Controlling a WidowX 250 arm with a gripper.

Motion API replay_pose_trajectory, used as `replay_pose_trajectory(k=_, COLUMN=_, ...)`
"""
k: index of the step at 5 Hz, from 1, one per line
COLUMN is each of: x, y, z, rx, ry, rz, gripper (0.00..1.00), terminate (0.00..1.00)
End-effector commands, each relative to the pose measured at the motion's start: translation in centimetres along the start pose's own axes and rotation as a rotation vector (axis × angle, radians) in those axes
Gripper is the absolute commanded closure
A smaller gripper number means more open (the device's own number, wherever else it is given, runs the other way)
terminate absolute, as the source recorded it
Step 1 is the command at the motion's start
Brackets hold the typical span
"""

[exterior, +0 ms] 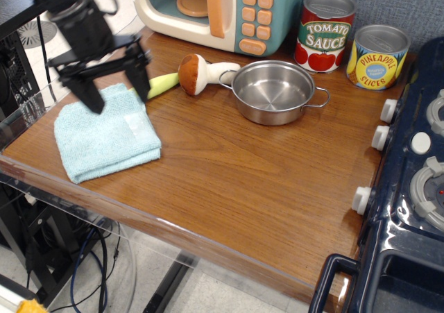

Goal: PICK THE VESSEL AND PLACE IT ON TABLE

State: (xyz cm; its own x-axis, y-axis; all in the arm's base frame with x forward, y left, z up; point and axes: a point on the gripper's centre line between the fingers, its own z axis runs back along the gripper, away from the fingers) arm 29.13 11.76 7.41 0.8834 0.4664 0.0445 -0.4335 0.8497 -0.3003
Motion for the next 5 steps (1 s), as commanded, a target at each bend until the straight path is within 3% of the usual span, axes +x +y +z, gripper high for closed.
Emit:
replay_pose_trajectory(k=1, x=1.7, y=-5.3, z=0.7, rx=-0.028, ry=-0.111, rz=0.041, gripper=0.00, terminate=0.00)
replay_pose_trajectory(k=2, x=2.3, y=-7.6, z=-0.6, rx=-0.002, ry=-0.161, rz=0.050, gripper=0.00, terminate=0.00)
replay_pose_trajectory(k=3, x=3.7, y=-8.9, z=-1.9, rx=-0.020, ry=-0.192, rz=0.093, gripper=0.00, terminate=0.00)
replay_pose_trajectory(k=5, x=5.6, y=-11.2, z=-5.1, rx=0.005, ry=-0.161, rz=0.155, gripper=0.00, terminate=0.00)
